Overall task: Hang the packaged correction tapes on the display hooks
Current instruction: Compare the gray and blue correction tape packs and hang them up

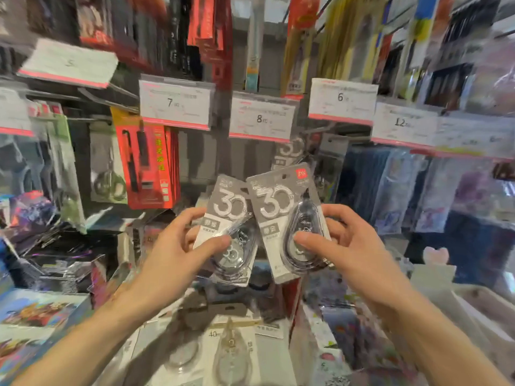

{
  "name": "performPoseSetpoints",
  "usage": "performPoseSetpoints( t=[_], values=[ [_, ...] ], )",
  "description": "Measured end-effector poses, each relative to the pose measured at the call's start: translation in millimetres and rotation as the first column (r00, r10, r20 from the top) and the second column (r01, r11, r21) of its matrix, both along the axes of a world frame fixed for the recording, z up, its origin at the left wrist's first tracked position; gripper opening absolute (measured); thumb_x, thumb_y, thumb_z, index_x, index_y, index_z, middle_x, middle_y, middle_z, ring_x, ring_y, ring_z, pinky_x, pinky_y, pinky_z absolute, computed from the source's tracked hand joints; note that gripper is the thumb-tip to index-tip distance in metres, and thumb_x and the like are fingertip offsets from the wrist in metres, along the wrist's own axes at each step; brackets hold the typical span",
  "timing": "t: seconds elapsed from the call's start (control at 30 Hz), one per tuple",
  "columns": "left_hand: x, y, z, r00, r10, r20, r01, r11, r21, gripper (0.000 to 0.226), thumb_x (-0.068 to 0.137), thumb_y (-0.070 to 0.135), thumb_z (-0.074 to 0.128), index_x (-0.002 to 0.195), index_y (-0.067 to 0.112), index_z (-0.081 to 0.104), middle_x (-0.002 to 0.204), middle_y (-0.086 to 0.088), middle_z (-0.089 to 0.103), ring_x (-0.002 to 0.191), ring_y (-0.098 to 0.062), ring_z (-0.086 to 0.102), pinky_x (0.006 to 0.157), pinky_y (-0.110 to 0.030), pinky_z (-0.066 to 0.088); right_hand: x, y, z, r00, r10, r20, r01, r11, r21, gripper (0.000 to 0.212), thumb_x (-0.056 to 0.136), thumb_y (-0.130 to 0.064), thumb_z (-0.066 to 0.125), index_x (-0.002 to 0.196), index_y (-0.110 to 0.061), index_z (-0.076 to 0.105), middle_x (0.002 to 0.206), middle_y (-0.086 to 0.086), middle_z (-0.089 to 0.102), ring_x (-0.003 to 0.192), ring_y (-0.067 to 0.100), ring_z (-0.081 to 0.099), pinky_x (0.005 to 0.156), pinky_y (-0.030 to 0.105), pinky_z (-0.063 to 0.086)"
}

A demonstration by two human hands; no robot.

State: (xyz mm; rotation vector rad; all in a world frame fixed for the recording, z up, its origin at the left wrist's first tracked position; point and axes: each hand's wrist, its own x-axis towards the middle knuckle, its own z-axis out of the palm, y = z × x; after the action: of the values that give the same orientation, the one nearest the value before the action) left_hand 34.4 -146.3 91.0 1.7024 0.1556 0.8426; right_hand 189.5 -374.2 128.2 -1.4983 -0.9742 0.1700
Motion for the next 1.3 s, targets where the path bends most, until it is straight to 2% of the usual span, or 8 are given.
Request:
performPoseSetpoints(
  t=[0.23, 0.37, 0.47, 0.63, 0.8, 0.87, 1.1, 1.3],
  values=[
    [41, -86, 31, 0.996, 0.091, 0.016, -0.092, 0.990, 0.110, 0.044, 0.081, 0.030, 0.079, 0.121, 0.038, 0.061, 0.105, 0.023, 0.079, 0.093, 0.000, 0.076, 0.073, -0.014, 0.056, 55, -85, 11, 0.999, 0.013, -0.029, -0.013, 1.000, 0.014, 0.056, 0.071, -0.038, 0.082, 0.119, -0.023, 0.058, 0.104, 0.001, 0.081, 0.089, 0.021, 0.079, 0.074, 0.027, 0.060],
    [49, -102, 46, 0.987, 0.158, 0.027, -0.160, 0.977, 0.140, 0.039, 0.086, 0.020, 0.079, 0.118, 0.037, 0.064, 0.110, 0.018, 0.078, 0.095, -0.006, 0.076, 0.072, -0.023, 0.060, 72, -107, 10, 0.999, 0.014, -0.051, -0.014, 1.000, 0.014, 0.054, 0.073, -0.039, 0.081, 0.120, -0.024, 0.057, 0.102, 0.001, 0.081, 0.091, 0.022, 0.079, 0.081, 0.035, 0.059],
    [51, -106, 57, 0.981, 0.189, 0.043, -0.194, 0.964, 0.181, 0.039, 0.085, 0.029, 0.083, 0.117, 0.043, 0.065, 0.115, 0.021, 0.076, 0.101, -0.003, 0.074, 0.081, -0.029, 0.058, 79, -114, 8, 0.998, 0.024, -0.063, -0.022, 0.999, 0.034, 0.057, 0.071, -0.041, 0.081, 0.120, -0.025, 0.057, 0.100, 0.000, 0.082, 0.089, 0.020, 0.079, 0.081, 0.036, 0.058],
    [48, -103, 71, 0.968, 0.225, 0.110, -0.245, 0.943, 0.227, 0.040, 0.085, 0.026, 0.082, 0.117, 0.044, 0.064, 0.114, 0.020, 0.077, 0.104, -0.002, 0.073, 0.090, -0.030, 0.052, 90, -109, 6, 0.999, 0.032, -0.044, -0.030, 0.999, 0.035, 0.045, 0.069, -0.049, 0.083, 0.107, -0.044, 0.059, 0.104, -0.003, 0.081, 0.091, 0.019, 0.079, 0.082, 0.042, 0.059],
    [30, -96, 84, 0.942, 0.273, 0.194, -0.317, 0.913, 0.255, 0.039, 0.087, 0.029, 0.078, 0.119, 0.044, 0.062, 0.111, 0.022, 0.077, 0.100, 0.001, 0.074, 0.075, -0.016, 0.057, 90, -86, 13, 0.997, 0.069, 0.022, -0.070, 0.996, 0.048, 0.038, 0.070, -0.046, 0.082, 0.102, -0.047, 0.061, 0.103, -0.004, 0.081, 0.090, 0.017, 0.079, 0.072, 0.020, 0.060],
    [24, -97, 91, 0.933, 0.280, 0.226, -0.334, 0.906, 0.259, 0.037, 0.085, 0.030, 0.076, 0.117, 0.045, 0.061, 0.110, 0.023, 0.077, 0.097, 0.002, 0.074, 0.068, -0.013, 0.057, 87, -76, 19, 0.996, 0.067, 0.057, -0.070, 0.996, 0.053, 0.040, 0.071, -0.047, 0.081, 0.105, -0.046, 0.060, 0.103, -0.005, 0.080, 0.090, 0.016, 0.078, 0.073, 0.024, 0.062],
    [8, -96, 112, 0.919, 0.259, 0.298, -0.343, 0.898, 0.277, 0.043, 0.079, 0.034, 0.074, 0.119, 0.039, 0.060, 0.111, 0.023, 0.077, 0.099, 0.001, 0.074, 0.080, -0.010, 0.053, 70, -51, 40, 0.983, 0.019, 0.184, -0.033, 0.997, 0.073, 0.038, 0.084, -0.043, 0.078, 0.112, -0.047, 0.053, 0.103, -0.016, 0.076, 0.088, 0.009, 0.076, 0.079, 0.031, 0.057],
    [6, -95, 119, 0.917, 0.237, 0.321, -0.333, 0.898, 0.288, 0.047, 0.077, 0.035, 0.074, 0.122, 0.034, 0.061, 0.114, 0.017, 0.078, 0.104, -0.005, 0.074, 0.092, -0.023, 0.057, 62, -40, 51, 0.972, -0.001, 0.234, -0.025, 0.994, 0.109, 0.037, 0.086, -0.046, 0.076, 0.112, -0.047, 0.051, 0.102, -0.019, 0.075, 0.086, 0.009, 0.075, 0.077, 0.033, 0.058]
  ],
)
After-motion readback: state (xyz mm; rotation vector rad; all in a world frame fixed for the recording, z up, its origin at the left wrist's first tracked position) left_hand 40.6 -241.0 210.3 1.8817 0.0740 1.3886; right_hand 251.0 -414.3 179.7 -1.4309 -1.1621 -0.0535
